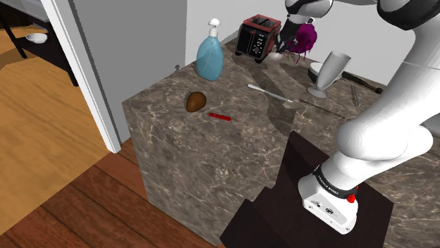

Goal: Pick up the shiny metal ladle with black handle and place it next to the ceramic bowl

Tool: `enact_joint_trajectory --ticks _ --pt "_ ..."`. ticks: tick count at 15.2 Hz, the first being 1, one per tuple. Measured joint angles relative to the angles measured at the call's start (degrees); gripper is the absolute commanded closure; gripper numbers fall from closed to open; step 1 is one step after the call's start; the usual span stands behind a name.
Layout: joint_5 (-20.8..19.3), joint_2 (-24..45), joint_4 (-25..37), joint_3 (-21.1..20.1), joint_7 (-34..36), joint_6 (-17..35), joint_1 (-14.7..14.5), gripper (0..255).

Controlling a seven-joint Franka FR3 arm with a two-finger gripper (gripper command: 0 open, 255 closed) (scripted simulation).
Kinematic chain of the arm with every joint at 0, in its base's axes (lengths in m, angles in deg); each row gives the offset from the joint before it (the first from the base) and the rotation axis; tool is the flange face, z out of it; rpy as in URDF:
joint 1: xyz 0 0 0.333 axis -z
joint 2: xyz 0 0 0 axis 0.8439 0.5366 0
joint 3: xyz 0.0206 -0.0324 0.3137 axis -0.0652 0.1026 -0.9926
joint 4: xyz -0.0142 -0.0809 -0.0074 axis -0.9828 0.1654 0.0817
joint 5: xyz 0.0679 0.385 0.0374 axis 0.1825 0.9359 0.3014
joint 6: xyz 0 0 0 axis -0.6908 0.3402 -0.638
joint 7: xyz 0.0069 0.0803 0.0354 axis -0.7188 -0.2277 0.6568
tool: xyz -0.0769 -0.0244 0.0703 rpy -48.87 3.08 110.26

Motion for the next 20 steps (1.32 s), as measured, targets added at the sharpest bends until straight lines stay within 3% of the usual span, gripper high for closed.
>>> enact_joint_trajectory --ticks 20 --pt "0.0 5.8 -7.3 0.0 -0.1 13.1 0.0 255"
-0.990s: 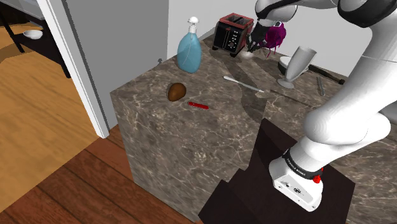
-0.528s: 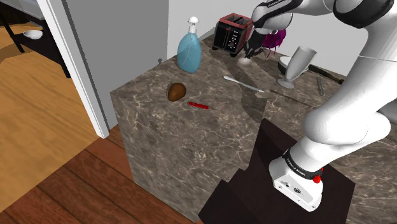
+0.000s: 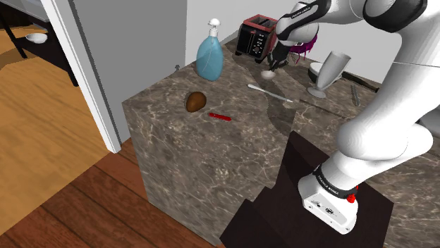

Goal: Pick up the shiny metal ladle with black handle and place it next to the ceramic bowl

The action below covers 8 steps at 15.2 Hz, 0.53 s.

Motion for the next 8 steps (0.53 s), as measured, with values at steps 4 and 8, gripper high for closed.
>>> enact_joint_trajectory --ticks 4,8 --pt "0.0 0.1 -0.2 0.0 0.0 0.3 0.0 255" --pt "0.0 0.1 -0.2 0.0 0.0 0.3 0.0 0"
